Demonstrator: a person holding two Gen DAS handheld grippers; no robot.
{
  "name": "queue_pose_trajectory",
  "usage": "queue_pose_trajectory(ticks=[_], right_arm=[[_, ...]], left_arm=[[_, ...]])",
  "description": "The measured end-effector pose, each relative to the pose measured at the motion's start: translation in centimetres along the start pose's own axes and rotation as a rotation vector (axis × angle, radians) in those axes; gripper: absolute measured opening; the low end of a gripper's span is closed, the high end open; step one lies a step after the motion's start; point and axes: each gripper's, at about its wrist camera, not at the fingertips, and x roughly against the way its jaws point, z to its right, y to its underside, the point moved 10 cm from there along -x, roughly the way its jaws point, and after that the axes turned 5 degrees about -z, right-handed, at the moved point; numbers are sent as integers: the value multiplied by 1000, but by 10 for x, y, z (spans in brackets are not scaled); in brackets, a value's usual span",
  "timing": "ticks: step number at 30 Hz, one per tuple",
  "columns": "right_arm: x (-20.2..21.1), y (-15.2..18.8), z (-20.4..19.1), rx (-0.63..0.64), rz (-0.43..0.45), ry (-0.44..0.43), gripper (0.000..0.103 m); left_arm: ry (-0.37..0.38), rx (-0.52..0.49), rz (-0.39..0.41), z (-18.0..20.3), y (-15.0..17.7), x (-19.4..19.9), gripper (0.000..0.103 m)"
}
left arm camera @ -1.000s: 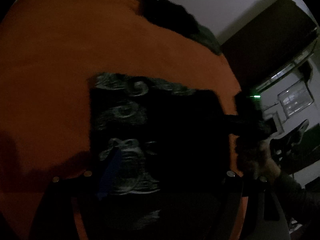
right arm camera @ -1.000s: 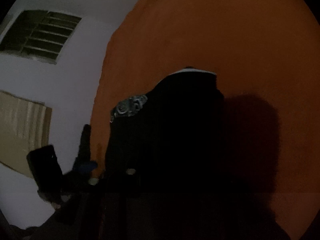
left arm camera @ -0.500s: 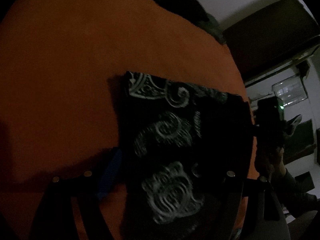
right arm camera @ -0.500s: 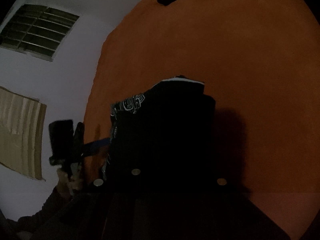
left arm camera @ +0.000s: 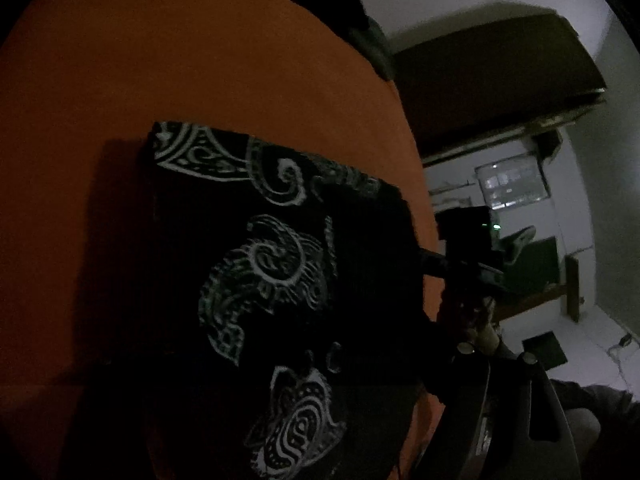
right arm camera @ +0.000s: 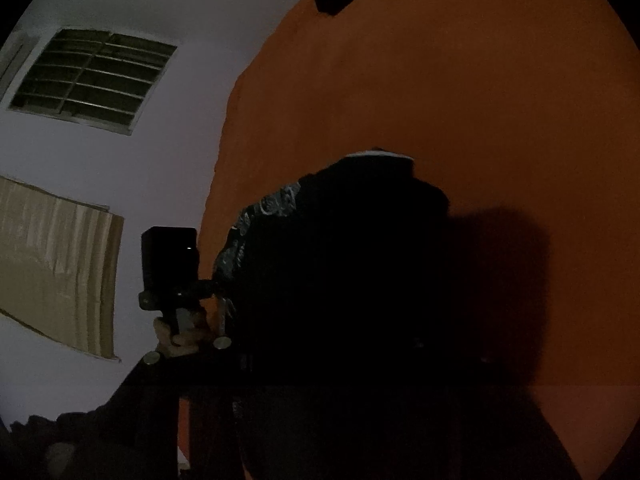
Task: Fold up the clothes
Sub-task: 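Grip the folded shirt end with both grippers and raise it off the blanket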
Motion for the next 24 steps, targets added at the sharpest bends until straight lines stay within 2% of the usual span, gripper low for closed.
queue_pose_trajectory(ticks=[3,6,9,10,11,12,13,15,18,20,24], right_arm=[[-1,0,4,-15,10,-22,42],[-9,-6,2,-23,15,-69,42],[-29,-12,4,-41,-13,-69,40],[-33,-12,3,-34,-16,-62,39],[-36,-13,2,-27,-17,-52,31],[-37,-14,0,-16,-13,-35,16],[-38,-15,-2,-8,-7,-22,11],[-35,-17,-7,2,10,-13,8],[-31,-19,-20,46,30,25,8],[-26,-19,-30,82,44,45,7],[-3,-21,-53,132,86,31,7]], left_arm=[[-23,-6,-22,2,-2,-8,82],[-22,33,-32,-6,3,-14,83],[-7,48,6,-2,1,-16,84],[-23,56,27,-3,-1,-15,83],[-55,67,53,-5,-2,-13,70],[-82,73,69,-7,-2,-11,47],[-105,74,77,-9,-2,-9,45],[-96,75,104,-4,0,-4,34],[-92,48,140,13,4,3,26],[-88,26,158,25,4,8,24],[-24,6,228,51,1,32,23]])
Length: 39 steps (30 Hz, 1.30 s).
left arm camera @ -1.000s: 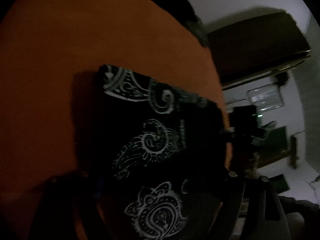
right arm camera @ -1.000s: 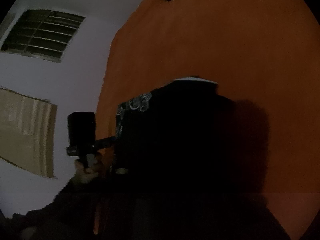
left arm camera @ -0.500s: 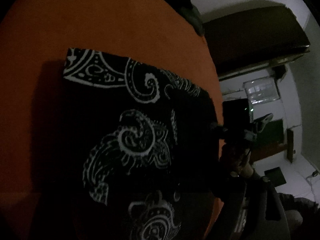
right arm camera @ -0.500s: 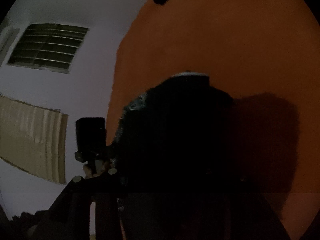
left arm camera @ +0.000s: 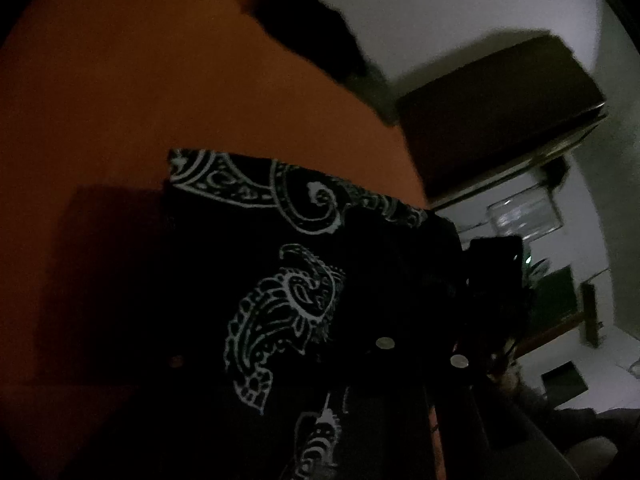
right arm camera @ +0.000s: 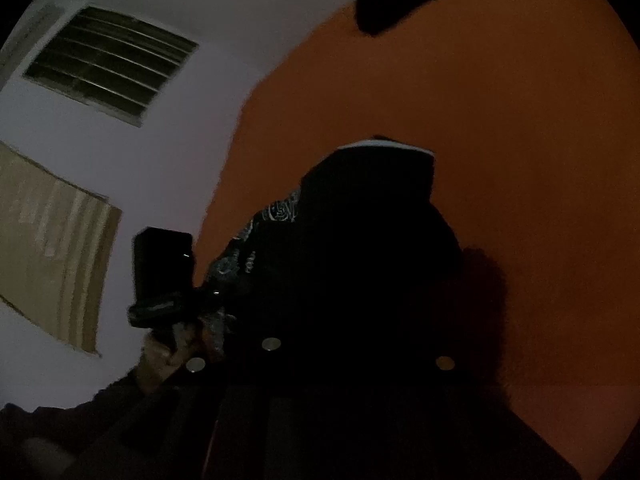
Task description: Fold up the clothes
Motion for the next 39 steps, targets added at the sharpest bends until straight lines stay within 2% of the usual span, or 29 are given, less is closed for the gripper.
queue_pose_trajectory(ticks=[7,11,18,21,24,27,31,35,39], right_arm=[[56,-31,-55,101,101,-20,7],[96,-60,-89,179,157,-16,7],[199,-115,-164,281,252,12,7],[255,-145,-195,311,287,50,7],[299,-177,-210,279,293,75,7],[334,-205,-204,251,285,109,7],[369,-243,-164,189,258,138,7],[383,-283,-113,251,205,169,7],[385,-321,-69,307,168,158,7]], left_arm=[[84,-116,130,71,-29,51,22],[76,-201,182,131,-59,66,22],[71,-311,192,262,-133,102,22],[55,-332,192,313,-168,105,22],[37,-316,182,351,-205,91,22],[21,-285,179,375,-235,62,19],[-4,-218,206,382,-256,7,18],[-44,-151,274,371,-269,-51,17],[-74,-109,313,354,-297,-99,17]])
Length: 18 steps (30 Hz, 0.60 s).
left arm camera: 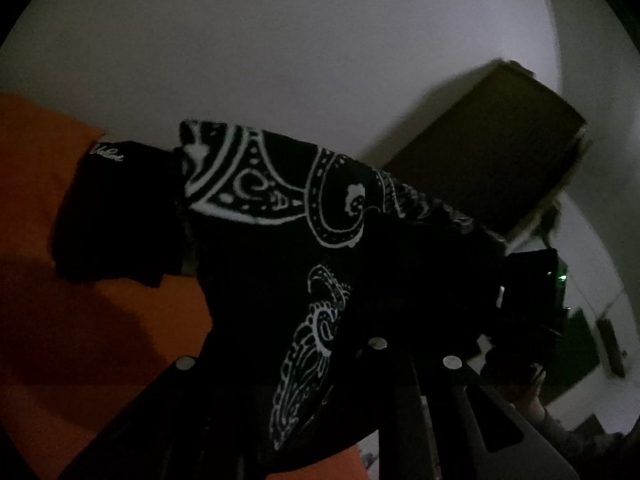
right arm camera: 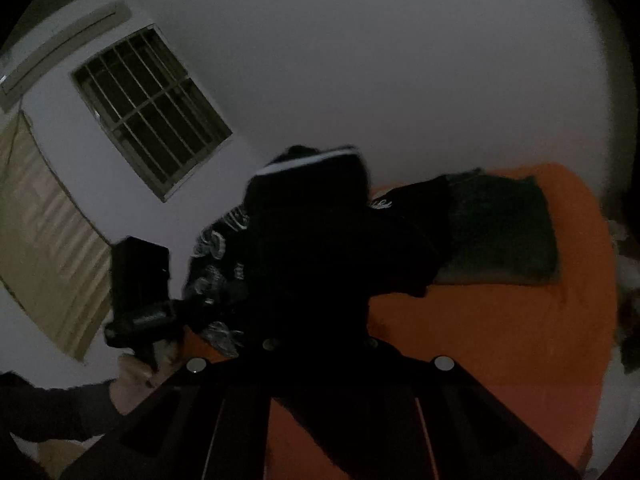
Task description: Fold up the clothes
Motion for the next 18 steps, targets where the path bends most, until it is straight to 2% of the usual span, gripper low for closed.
queue_pose_trajectory(ticks=[4,8,13,18], right_arm=[[-24,-27,57,7,-14,-30,7],[-59,-56,121,-30,-4,-57,7],[-97,-85,203,-103,14,-45,7],[-140,-120,288,-167,-15,21,7]], left_arm=[[4,-25,13,-23,-23,-46,17],[23,-64,9,-68,-46,-85,17],[37,-56,-64,-106,-80,-163,17],[-4,-50,-142,-146,-120,-237,17]])
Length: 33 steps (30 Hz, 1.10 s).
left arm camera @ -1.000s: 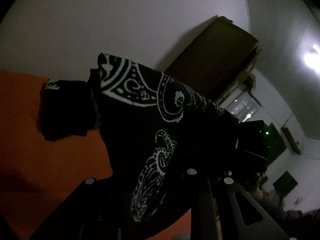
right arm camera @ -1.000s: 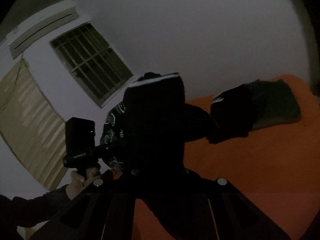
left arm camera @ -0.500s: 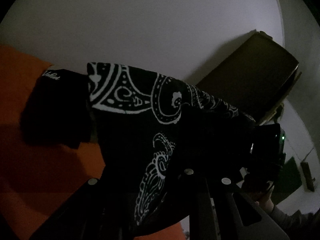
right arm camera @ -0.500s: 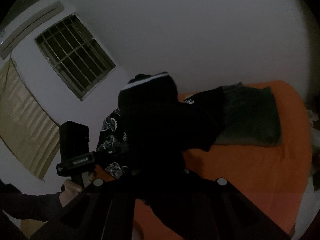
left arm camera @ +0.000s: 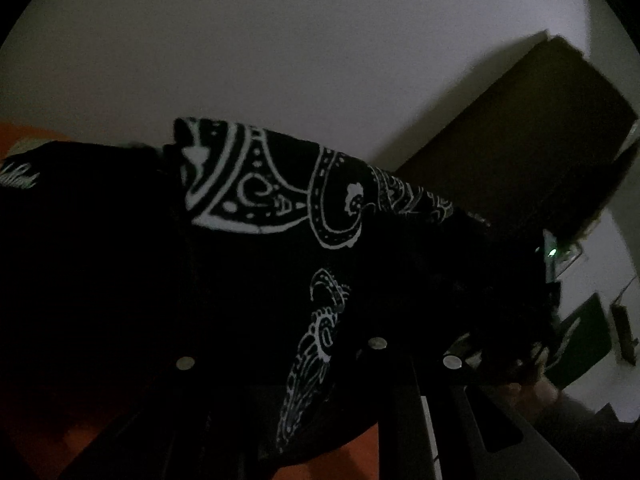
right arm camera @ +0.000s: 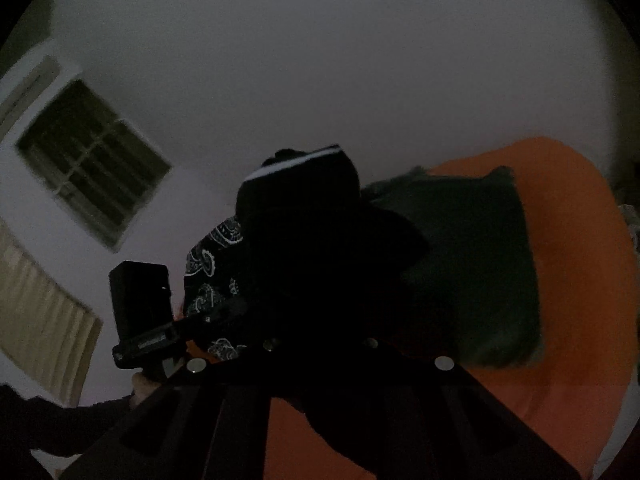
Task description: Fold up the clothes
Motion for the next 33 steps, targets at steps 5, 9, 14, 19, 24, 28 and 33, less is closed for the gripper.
queue_pose_trajectory(ticks=[5,9,14,19,24,28,33], right_arm=[[-44,-63,54,-29,-15,86,7],[-73,-100,84,-61,-18,155,7],[-118,-130,117,-96,-77,291,7],[-164,-140,169,-227,-137,419,13],[-145,-168,194,-298,-68,553,36],[-99,-197,188,-239,81,633,37],[-65,-159,180,-164,94,578,37]], left_arm=[[-30,38,-28,-30,-51,-43,17],[-57,107,-54,-60,-80,-70,17],[-174,123,-138,-90,-89,-105,20],[-312,184,-234,-129,-117,-108,38],[-458,146,-178,-137,-145,-67,44],[-470,182,-164,-140,-154,-53,46],[-370,119,-238,-111,-92,-45,46]])
